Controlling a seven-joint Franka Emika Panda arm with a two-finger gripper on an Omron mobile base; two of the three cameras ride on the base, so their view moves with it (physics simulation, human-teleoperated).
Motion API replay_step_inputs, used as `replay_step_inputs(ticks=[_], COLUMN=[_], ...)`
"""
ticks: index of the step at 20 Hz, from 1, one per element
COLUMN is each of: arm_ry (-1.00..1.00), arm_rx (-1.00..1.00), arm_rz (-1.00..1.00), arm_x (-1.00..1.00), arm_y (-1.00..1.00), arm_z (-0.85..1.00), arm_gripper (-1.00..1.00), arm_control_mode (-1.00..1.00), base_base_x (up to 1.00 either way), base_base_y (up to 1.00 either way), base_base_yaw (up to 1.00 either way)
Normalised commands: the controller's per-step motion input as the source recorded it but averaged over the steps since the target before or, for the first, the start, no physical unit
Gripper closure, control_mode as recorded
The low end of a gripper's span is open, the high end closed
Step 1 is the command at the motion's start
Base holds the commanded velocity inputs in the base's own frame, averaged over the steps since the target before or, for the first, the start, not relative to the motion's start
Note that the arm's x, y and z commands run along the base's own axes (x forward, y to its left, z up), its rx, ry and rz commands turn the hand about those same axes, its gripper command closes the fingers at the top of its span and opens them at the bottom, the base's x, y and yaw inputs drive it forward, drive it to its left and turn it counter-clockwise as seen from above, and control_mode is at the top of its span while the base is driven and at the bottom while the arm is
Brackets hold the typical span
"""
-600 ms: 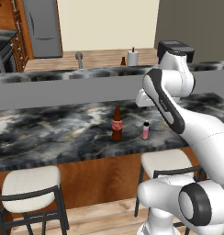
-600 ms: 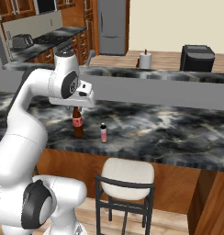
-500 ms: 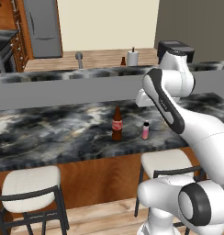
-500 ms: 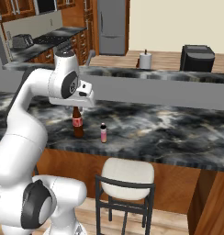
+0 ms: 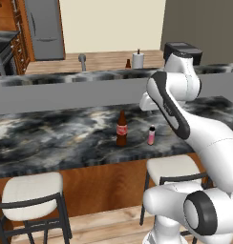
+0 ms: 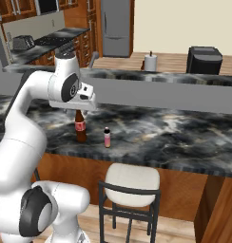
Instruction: Place the large bottle from the dining counter next to the other large bottle outside the sink, and place the small bottle from the dining counter next to the other small bottle inside the sink.
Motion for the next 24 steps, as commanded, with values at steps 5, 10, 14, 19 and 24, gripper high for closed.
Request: replay_step_inputs(ticks=[5, 10, 14, 19, 24], arm_ry=[-0.08, -0.14, -0.16, -0.14, -0.10], arm_rx=[0.00, 0.00, 0.00, 0.00, 0.00], arm_rz=[0.00, 0.00, 0.00, 0.00, 0.00], arm_x=[0.00, 0.00, 0.00, 0.00, 0.05], arm_y=[0.22, 0.19, 0.16, 0.09, 0.05], arm_z=[-0.03, -0.20, -0.27, -0.28, -0.19], arm_gripper=[-1.00, -1.00, -1.00, -1.00, -1.00], arm_control_mode=[-1.00, -1.00, -1.00, -1.00, -1.00], base_base_x=[0.00, 0.00, 0.00, 0.00, 0.00], base_base_y=[0.00, 0.00, 0.00, 0.00, 0.00], base_base_yaw=[0.00, 0.00, 0.00, 0.00, 0.00])
